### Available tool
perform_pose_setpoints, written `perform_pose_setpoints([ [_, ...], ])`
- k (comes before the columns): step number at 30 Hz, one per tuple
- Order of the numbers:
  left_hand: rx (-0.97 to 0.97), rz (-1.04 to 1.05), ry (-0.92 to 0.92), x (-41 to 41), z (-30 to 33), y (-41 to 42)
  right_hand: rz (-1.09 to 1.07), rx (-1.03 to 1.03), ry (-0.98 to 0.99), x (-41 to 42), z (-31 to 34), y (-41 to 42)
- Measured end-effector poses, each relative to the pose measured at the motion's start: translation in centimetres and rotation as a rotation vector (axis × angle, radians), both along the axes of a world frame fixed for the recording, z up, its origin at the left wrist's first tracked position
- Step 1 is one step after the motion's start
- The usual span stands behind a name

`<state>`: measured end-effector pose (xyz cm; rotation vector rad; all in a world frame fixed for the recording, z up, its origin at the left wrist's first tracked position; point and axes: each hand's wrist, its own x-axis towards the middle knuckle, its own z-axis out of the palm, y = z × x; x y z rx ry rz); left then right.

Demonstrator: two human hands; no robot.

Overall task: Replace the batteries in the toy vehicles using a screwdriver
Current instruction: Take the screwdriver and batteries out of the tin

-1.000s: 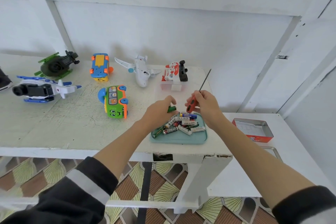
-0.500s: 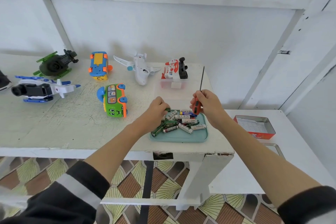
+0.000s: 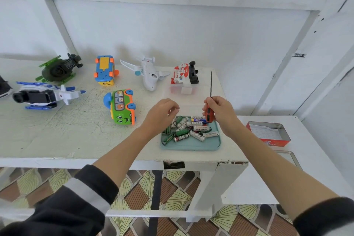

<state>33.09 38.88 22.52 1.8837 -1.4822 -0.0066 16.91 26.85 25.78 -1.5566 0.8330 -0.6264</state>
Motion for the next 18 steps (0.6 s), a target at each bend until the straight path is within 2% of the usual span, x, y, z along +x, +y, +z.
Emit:
perform_pose_setpoints([
  [11, -0.022, 0.087, 0.292, 3.2, 3.1, -1.3, -0.036, -0.063, -0.043, 3.2, 2.2, 0.3],
  [18, -0.025, 0.102, 0.398, 5.2, 4.5, -5.2, -0.074, -0.035, -0.071, 5.0, 3.2, -2.8],
])
